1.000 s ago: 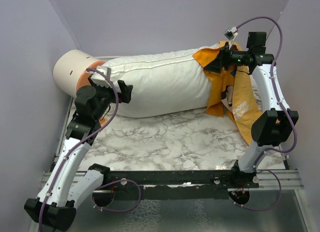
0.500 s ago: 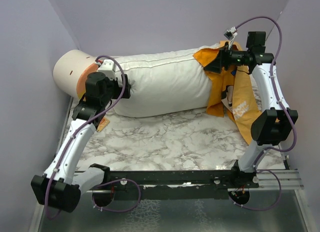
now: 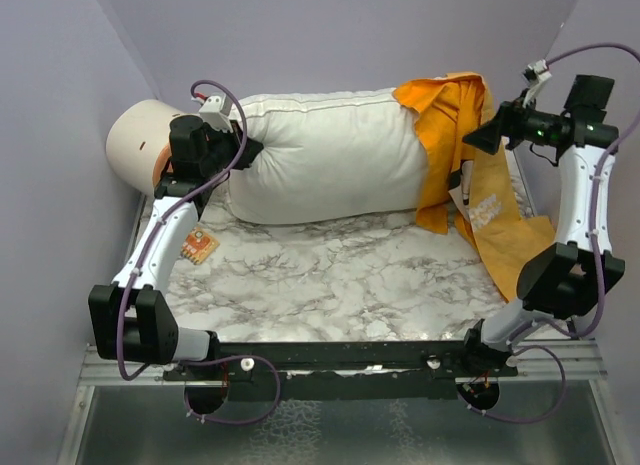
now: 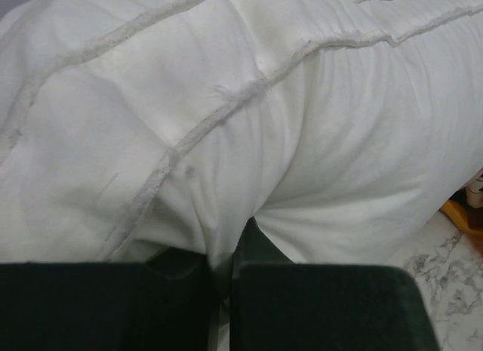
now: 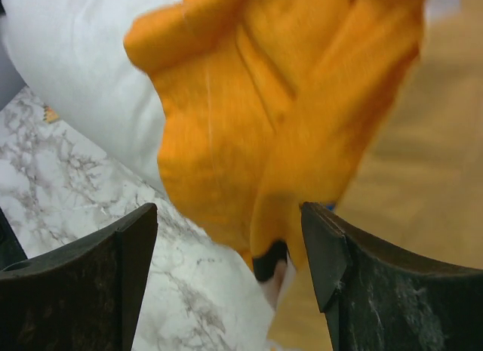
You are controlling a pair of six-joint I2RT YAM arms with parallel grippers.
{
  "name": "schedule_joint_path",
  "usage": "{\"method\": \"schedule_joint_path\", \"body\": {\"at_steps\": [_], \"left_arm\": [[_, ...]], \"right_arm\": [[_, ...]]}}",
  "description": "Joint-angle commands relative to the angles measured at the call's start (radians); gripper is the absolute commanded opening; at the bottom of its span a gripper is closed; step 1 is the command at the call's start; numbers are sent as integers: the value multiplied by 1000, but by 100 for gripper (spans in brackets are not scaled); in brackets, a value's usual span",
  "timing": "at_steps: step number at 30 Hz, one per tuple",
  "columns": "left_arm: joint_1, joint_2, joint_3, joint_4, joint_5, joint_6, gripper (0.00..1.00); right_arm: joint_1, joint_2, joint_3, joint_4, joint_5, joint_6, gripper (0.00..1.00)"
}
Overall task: Put the pillow into the pillowcase
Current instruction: Stuff the pillow into the pillowcase.
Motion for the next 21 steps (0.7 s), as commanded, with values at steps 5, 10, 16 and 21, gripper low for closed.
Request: {"method": "schedule_joint_path", "body": {"at_steps": [5,10,16,21], "left_arm": [[35,79,70,68,169,-74,0],[35,82,64,80,185,-75,0],[35,74,47,98,199,-87,0],[35,62,33,110,200,-94,0]], "right_arm": [[-188,-191,-288,-17,137,-167,78],[-190,-234,-456,51,299,-232,78],[-178,-193,-528,140,395,-218,73],[-130,-148,-578,203,466,-210,71]]}}
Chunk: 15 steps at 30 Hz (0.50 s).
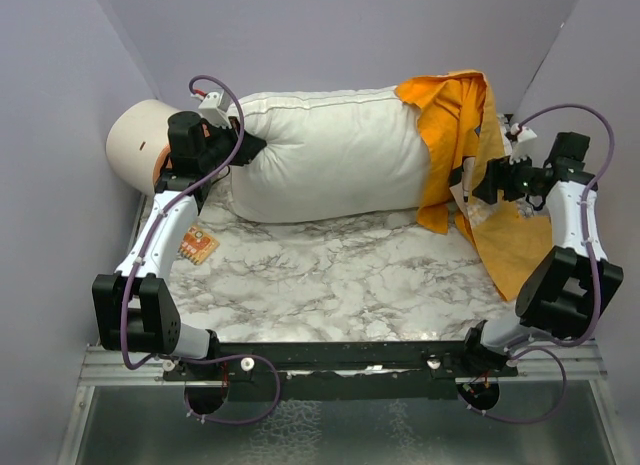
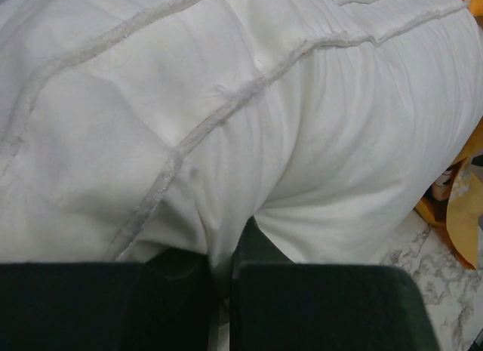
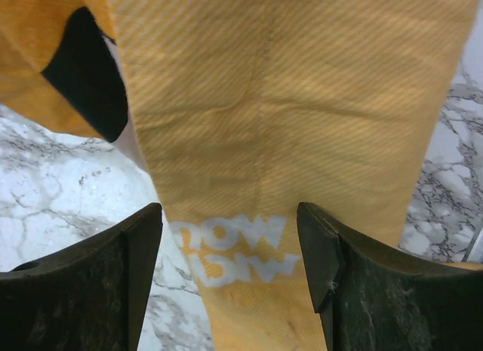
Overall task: Put the pillow into the pillowcase
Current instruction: Stuff the pillow into the pillowcase.
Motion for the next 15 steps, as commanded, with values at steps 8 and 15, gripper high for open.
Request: {"method": "schedule_joint_path", "body": {"at_steps": [8,15], "left_arm": [[-8,-8,-20,72,75,-31,0],[-8,-16,-31,79,73,-30,0]], "right_arm": [[55,55,-76,133,151,-11,63],[70,38,-107,137,139,-7,24]]}}
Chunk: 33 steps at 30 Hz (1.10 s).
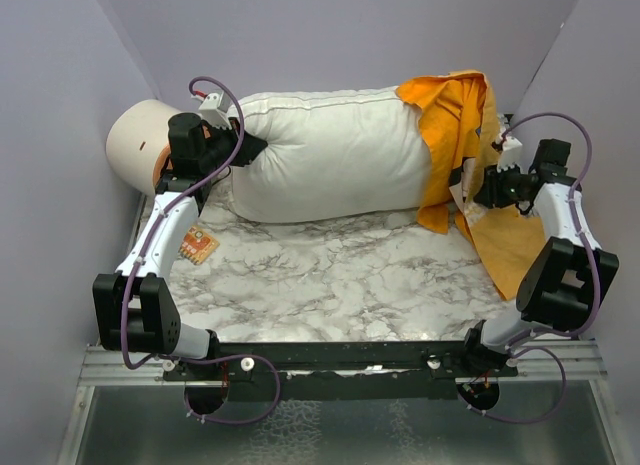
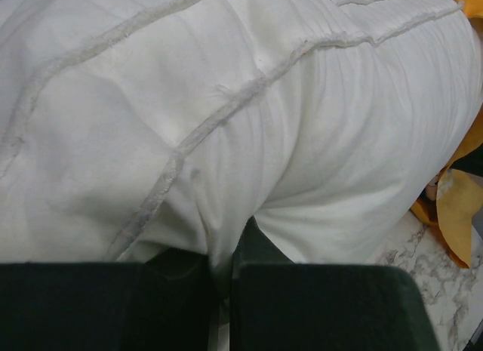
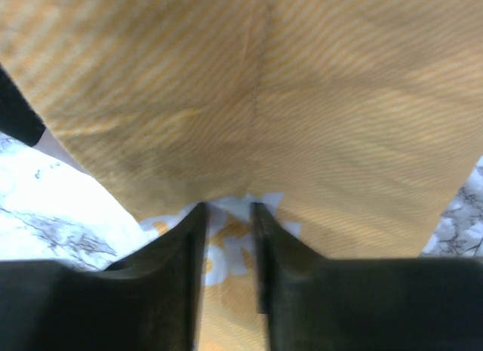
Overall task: Put the pillow into the pillowcase
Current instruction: Stuff the pillow into the pillowcase.
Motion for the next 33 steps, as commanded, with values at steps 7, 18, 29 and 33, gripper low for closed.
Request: {"method": "schedule_joint_path", "body": {"at_steps": [7,18,29,33], "left_arm": [[-6,-25,-16,42,60,-5,0],[-7,-42,-25,50,69,-14,0],[-6,-45,-29,49,69,-9,0],[-6,-48,-27,47,77,-6,0]], "right_arm": [[10,-104,13,-23,-37,-13,17],[54,-110,18,36,-39,78,58],[60,-108,50,67,130,34,4],[60,-121,159,75,242,-6,1]]}}
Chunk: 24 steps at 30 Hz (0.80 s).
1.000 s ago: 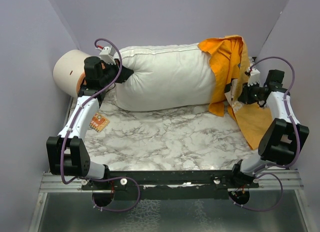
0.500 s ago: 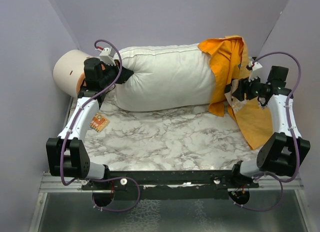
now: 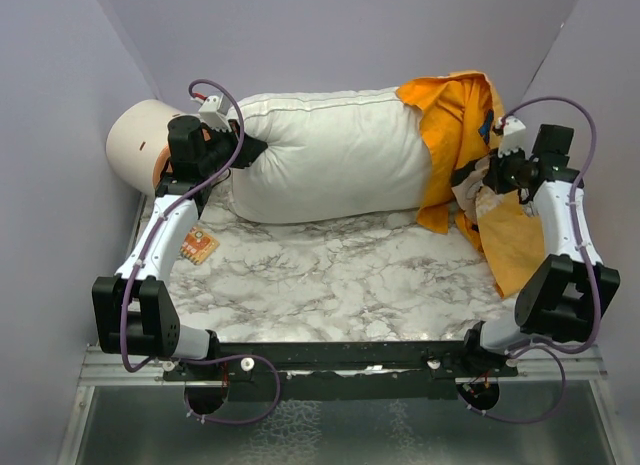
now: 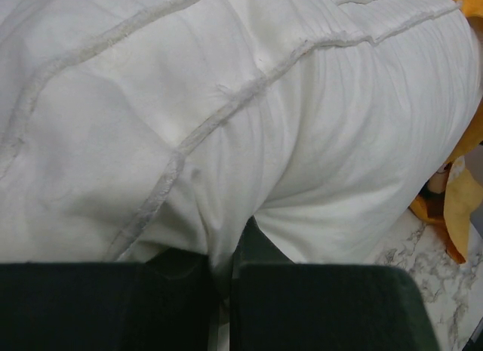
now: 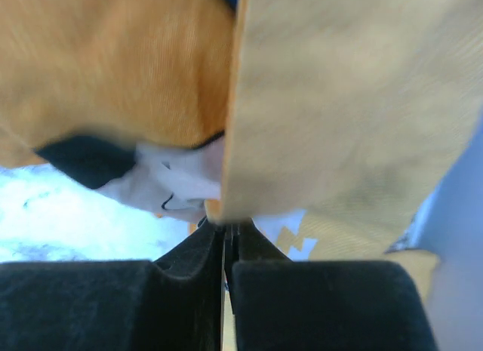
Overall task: Put the pillow into the pillowcase
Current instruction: Stuff the pillow into the pillowcase.
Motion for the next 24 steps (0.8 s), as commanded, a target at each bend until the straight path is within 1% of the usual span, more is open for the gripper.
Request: {"method": "schedule_joint_path", "body": {"at_steps": [1,4,6,7,9,10,11,12,13,14,16,17,19,20,21,22,24], "left_arm": [[-6,-33,0,23,75,-3,0],[-6,-40,3,14,83,3,0],[-6,-44,0,14,92,2,0],[-6,-48,-2,14,95,1,0],[-6,-54,-11,16,100,-4,0],[-6,-55,-16,19,100,-7,0],[-7,-57,-20,21,101,-8,0],[-6,-57,-24,21,102,-10,0],[-6,-56,-27,24,104,-11,0],[-7,-53,-28,27,105,-13,0],[-6,-43,-28,32,116,-20,0],[-6,-38,-27,34,122,-21,0],[-7,-34,-24,30,130,-24,0],[-7,-34,-24,30,133,-23,0],[-6,-36,-25,28,133,-22,0],[-6,-37,-25,26,133,-23,0],[-7,-39,-27,27,133,-24,0]], "right_arm": [[0,-31,179,54,177,-58,1],[-1,61,369,84,274,-70,1],[-1,142,511,129,367,-65,1],[-1,191,586,131,414,-58,5],[-1,287,753,50,460,-45,23],[-1,322,831,-17,444,-32,35],[-1,338,876,-70,397,-21,49],[0,330,881,-107,327,-10,58],[1,305,853,-128,191,-3,66],[6,261,800,-134,91,-2,72],[41,155,657,-118,-68,3,85],[55,107,597,-117,-168,-1,89],[86,11,497,-136,-374,-14,93],[107,-17,452,-148,-446,-18,93],[139,-41,413,-149,-479,-11,93],[177,-66,371,-140,-475,-4,93],[258,-109,276,-78,-391,31,93]]}}
